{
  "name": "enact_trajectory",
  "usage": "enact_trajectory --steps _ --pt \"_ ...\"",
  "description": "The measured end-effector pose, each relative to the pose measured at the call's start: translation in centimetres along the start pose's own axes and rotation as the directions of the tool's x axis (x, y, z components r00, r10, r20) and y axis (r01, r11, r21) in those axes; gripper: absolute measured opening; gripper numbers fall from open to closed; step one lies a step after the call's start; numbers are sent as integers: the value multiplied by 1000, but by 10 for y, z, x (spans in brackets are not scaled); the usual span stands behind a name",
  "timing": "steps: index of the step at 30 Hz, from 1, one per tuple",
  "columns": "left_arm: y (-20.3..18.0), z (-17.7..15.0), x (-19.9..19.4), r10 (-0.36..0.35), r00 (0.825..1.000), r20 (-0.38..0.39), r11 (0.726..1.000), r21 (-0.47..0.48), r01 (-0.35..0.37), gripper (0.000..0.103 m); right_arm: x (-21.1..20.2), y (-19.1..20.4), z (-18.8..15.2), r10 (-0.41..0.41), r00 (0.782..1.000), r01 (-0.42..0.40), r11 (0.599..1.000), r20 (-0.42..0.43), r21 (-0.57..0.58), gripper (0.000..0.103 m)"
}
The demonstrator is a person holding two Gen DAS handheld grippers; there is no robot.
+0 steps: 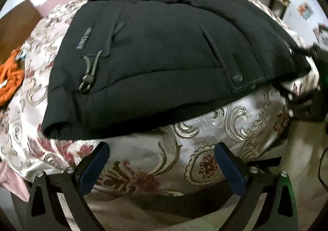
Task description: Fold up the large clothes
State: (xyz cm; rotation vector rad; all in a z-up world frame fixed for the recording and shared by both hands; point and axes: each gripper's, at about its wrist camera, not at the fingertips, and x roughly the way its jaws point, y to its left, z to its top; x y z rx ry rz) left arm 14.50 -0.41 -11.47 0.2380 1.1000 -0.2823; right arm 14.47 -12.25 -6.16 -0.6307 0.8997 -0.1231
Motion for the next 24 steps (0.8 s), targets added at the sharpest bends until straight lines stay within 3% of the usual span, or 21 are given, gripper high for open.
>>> enact_trajectory --steps 2,4,7,10,13,15,17,20,24 --pt "6 5 -4 -13 1000 8 999 -29 13 102 -4 3 -6 70 998 -70 997 -4 -21 101" --pt "9 6 -5 -17 1000 16 998 -54 18 102 -12 11 -12 53 999 -53 996 4 -77 101" --pt "9 6 -6 -18 1000 21 997 -72 20 102 -30 26 -18 -85 990 106 973 109 -203 101" --pt "11 12 -3 9 1000 18 998 -70 -8 102 -40 47 -25 -179 959 239 928 220 -287 101" --pt "12 17 -2 21 1000 14 999 -50 -20 102 -21 64 -26 -145 976 195 914 161 -357 101" --pt "10 20 -2 21 1000 16 999 -33 -21 102 -2 71 -27 -177 978 207 897 112 -390 101" --pt "11 24 -2 22 1000 19 1000 -19 -22 103 9 65 -23 -211 971 238 900 114 -364 101" --pt "11 26 -4 12 1000 21 1000 -1 -12 103 11 41 -10 -250 955 282 932 158 -230 101" --pt "3 26 -9 41 999 25 997 66 -42 102 -4 9 -5 -188 955 203 978 231 -42 101"
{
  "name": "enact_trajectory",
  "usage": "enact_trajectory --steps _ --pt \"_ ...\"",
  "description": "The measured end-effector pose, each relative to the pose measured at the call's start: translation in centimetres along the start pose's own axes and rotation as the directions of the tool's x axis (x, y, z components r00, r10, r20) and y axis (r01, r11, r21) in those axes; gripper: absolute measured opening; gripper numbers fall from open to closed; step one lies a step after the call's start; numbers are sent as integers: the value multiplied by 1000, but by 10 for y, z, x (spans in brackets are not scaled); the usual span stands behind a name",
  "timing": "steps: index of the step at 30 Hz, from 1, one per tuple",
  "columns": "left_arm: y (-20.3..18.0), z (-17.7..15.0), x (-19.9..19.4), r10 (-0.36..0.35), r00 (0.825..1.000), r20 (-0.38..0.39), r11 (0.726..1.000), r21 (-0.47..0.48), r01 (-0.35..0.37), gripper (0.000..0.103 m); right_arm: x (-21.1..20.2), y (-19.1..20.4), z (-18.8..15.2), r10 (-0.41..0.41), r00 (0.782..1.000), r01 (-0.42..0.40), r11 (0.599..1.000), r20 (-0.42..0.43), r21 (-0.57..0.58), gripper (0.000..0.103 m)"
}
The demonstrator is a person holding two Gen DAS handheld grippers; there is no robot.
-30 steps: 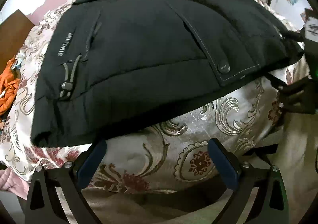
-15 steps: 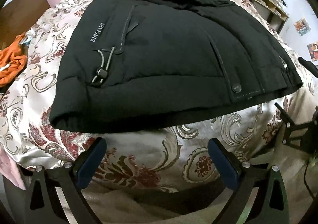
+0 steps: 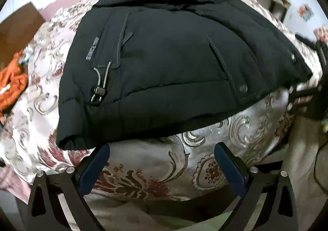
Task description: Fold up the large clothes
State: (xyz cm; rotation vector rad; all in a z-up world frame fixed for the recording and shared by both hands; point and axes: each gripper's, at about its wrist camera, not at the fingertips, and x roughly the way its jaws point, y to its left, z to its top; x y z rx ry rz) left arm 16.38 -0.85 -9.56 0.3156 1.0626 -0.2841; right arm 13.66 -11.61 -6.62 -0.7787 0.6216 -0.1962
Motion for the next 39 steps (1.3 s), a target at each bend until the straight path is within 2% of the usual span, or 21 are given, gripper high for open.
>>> enact_trajectory --steps 3,6,10,13,15,18,24,28,30,32,34,36,39 --pt "-22 -3 -7 96 995 41 987 122 -101 102 -13 -16 -4 27 998 -32 995 49 96 101" --pt "-44 -6 -3 237 967 97 942 221 -253 102 -15 -28 -16 32 996 -44 988 82 149 101" --pt "-62 -1 15 341 934 108 888 287 -358 102 -3 -40 -30 38 994 -57 980 100 189 101" --pt "-67 4 26 389 912 131 862 298 -411 102 -11 -39 -35 44 993 -66 976 110 209 101" --pt "-68 7 30 426 890 161 838 299 -456 102 -9 -43 -37 47 992 -72 973 116 219 101" --pt "-62 17 31 473 858 198 818 262 -511 102 -7 -45 -38 52 992 -77 971 115 228 101" --pt "-47 31 37 527 827 196 812 172 -558 97 -9 -46 -37 35 995 -55 976 97 211 101" --pt "-35 35 22 499 827 258 851 33 -524 92 -12 -55 -36 16 992 -48 965 122 257 101" --pt "-35 33 11 494 819 293 858 -13 -513 92 -14 -61 -38 4 991 -44 956 136 292 101" --pt "-38 31 2 515 789 336 845 -41 -534 92 -15 -69 -40 0 989 -50 942 150 332 101" --pt "-42 29 -4 553 745 372 817 -68 -572 92 -15 -73 -42 -13 988 -44 932 155 359 101" --pt "-44 28 -8 584 711 391 795 -96 -599 92 -16 -74 -44 -50 987 -11 931 156 365 101" --pt "-41 29 -10 597 692 405 785 -116 -609 92 -14 -71 -44 -99 985 44 937 144 347 101"
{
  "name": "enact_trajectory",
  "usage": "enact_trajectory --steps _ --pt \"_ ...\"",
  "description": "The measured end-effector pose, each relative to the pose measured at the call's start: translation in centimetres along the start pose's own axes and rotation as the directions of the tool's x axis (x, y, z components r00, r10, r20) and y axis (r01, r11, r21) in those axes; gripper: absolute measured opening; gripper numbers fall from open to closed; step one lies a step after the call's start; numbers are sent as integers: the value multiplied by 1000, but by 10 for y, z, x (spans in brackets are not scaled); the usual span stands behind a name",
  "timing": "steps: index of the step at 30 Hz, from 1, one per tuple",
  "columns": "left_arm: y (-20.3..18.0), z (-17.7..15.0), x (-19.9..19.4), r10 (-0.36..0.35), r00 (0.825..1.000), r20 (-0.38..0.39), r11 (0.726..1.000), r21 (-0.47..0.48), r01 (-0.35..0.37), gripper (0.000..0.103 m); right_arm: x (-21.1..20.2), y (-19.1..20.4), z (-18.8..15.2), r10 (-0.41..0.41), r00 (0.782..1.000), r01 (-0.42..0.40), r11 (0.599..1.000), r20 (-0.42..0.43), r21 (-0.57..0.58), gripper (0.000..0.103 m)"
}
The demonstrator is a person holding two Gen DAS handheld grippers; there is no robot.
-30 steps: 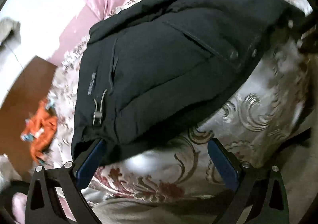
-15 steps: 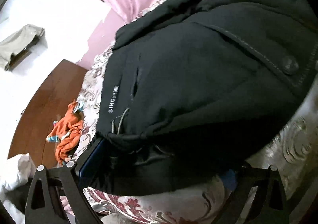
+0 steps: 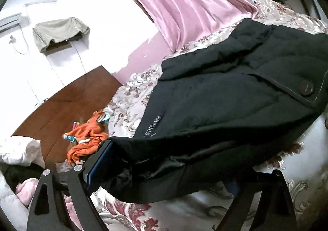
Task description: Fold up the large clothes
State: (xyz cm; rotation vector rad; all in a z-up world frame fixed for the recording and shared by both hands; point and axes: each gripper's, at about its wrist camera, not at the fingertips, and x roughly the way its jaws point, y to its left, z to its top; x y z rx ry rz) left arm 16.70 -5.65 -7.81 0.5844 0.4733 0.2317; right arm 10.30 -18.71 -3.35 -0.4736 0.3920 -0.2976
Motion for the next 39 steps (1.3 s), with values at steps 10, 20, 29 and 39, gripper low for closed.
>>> enact_trajectory --steps 10,20,29,39 --pt "-9 2 -6 96 994 47 995 33 -98 92 17 21 0 1 995 -12 995 -100 -104 100" --pt "-16 6 -4 98 994 49 993 62 -101 92 17 13 -2 133 981 -136 991 -145 -11 44" --pt "-5 7 0 7 1000 -3 1000 -10 -7 80 13 10 -9 207 971 -204 978 -120 34 16" --pt "1 12 -8 -143 989 19 988 -56 144 14 1 3 -8 246 968 -241 966 -42 93 7"
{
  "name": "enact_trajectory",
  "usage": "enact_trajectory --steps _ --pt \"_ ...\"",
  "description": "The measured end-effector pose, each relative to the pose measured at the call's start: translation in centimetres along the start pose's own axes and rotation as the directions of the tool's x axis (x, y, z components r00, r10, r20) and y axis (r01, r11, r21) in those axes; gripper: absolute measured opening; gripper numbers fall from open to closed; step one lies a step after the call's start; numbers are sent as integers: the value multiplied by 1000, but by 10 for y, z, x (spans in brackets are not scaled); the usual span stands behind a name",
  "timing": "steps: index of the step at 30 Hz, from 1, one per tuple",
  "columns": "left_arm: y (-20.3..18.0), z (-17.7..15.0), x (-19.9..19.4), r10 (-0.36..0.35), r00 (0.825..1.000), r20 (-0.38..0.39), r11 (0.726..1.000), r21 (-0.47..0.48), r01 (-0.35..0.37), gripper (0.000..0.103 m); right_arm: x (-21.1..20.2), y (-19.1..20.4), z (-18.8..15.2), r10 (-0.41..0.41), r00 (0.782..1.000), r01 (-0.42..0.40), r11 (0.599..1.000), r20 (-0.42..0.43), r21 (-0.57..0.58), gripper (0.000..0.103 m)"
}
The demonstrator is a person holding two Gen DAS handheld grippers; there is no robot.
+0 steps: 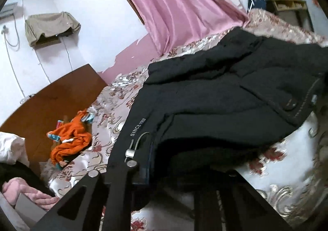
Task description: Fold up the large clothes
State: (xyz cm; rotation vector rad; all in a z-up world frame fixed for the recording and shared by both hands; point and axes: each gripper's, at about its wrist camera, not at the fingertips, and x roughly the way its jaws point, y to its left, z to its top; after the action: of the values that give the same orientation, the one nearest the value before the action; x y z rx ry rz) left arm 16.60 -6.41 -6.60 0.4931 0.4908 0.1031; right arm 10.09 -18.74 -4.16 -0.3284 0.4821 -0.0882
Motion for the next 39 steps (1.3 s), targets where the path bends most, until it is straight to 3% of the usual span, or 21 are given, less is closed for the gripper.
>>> enact_trajectory --steps 4,10,18,23,26,28,30,33,39 --pt "19 11 -15 -72 997 -21 990 -120 69 12 -13 -8 5 8 999 -10 999 44 33 7" --pt "36 26 -56 -94 995 37 983 -153 99 11 -50 -17 14 -14 991 8 999 132 51 7" --pt "64 49 -127 -95 986 137 980 -164 117 9 -127 -44 38 -15 957 -20 993 289 120 5" --pt "86 73 -145 -90 977 192 975 -182 125 9 -160 -55 55 -4 929 -53 988 370 143 4" --pt "93 90 -144 -70 964 256 984 -138 108 9 -166 -60 67 0 910 -63 988 414 138 4" --pt "90 102 -133 -45 954 295 994 -79 71 9 -163 -57 75 -16 896 -31 995 444 97 4" --pt "91 118 -113 -61 951 304 994 -66 85 9 -150 -61 86 -21 889 -7 998 457 60 4" --pt "92 141 -82 -89 952 292 991 -69 114 9 -115 -71 111 -15 895 -5 999 446 44 4" --pt "81 186 -26 -68 965 252 995 -55 85 9 -56 -75 154 -60 910 61 998 411 12 4"
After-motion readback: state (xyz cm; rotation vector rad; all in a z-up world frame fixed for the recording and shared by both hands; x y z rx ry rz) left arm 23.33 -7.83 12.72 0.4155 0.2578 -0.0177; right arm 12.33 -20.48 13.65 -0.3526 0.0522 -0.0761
